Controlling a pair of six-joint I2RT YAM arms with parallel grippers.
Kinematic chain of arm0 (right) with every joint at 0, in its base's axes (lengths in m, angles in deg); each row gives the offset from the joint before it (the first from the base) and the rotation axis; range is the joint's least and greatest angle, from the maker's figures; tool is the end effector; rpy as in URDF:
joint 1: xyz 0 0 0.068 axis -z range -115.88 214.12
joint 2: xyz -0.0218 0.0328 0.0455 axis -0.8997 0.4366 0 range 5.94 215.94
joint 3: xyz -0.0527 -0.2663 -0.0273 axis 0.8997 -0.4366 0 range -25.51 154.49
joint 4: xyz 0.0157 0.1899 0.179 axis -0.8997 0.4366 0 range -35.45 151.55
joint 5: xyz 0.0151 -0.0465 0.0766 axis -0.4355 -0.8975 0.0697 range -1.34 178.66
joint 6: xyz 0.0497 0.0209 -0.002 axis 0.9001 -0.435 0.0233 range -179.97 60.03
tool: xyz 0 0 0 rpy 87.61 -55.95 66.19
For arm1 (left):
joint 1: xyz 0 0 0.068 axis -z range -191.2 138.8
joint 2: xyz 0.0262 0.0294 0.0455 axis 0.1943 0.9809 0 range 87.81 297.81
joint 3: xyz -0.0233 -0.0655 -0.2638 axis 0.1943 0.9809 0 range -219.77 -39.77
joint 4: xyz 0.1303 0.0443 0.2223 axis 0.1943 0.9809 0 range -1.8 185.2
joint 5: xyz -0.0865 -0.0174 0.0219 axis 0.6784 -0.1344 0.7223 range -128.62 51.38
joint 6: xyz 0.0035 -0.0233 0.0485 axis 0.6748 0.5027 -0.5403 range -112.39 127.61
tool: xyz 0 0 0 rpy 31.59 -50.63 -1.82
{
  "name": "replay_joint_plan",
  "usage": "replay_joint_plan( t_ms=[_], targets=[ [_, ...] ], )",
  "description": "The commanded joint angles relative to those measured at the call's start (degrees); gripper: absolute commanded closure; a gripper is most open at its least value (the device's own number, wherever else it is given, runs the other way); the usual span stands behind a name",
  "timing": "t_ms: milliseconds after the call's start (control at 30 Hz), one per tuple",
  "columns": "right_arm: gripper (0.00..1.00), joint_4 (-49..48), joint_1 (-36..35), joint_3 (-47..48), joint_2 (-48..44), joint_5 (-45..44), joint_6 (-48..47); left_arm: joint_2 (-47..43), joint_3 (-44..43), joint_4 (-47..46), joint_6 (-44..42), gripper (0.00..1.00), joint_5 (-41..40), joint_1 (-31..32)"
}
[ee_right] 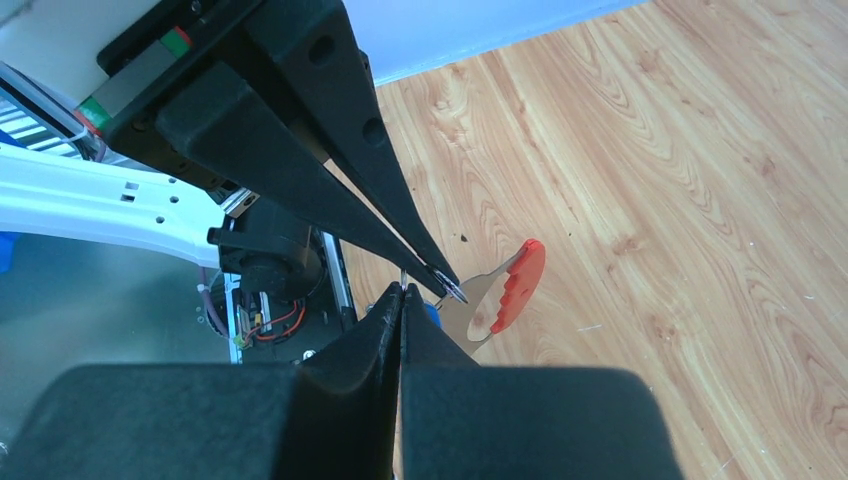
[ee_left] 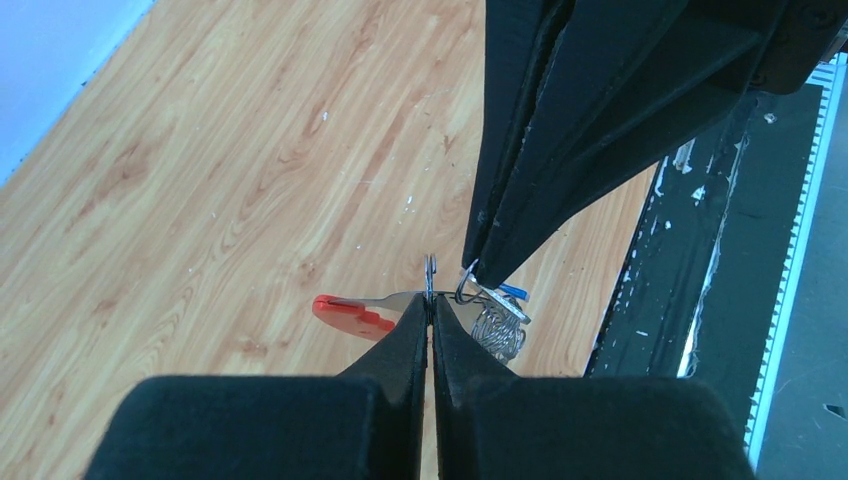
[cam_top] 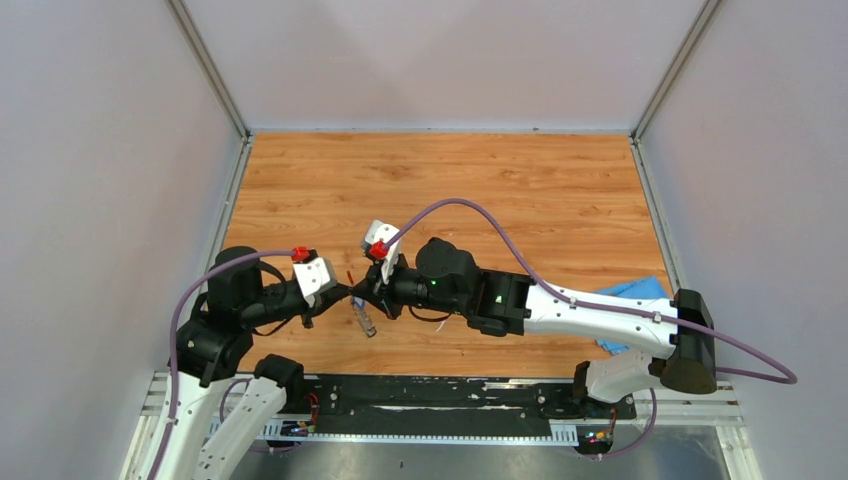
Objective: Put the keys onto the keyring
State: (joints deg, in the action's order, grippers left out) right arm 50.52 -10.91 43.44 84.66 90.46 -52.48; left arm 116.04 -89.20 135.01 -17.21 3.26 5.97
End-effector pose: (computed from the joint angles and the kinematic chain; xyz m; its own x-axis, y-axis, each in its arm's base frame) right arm 0.0840 0.3181 0.3790 -0.1526 -0.0660 -0.9861 -0.9619 0.2388 0.1329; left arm 0.0740 -0.0476 0.3395 -0.0411 0.3398 -0.9396 0.8949 0.4307 0.1166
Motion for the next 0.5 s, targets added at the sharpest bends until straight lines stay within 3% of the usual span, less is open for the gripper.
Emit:
replay_joint_plan(
  t_ms=[0,467],
  targets=[
    [1.00,-1.83,-0.91,0.05,0.38,-1.53,-0.59,-0.92,0.16,-1.56,0.70,1.00,-0.33,-0.21],
    [1.00,-1.05,-0.91,0.05,0.47,-3.69,-0.47,-2.13,0.21,-1.57,0.67,1.00,-0.40,-0.21]
  ],
)
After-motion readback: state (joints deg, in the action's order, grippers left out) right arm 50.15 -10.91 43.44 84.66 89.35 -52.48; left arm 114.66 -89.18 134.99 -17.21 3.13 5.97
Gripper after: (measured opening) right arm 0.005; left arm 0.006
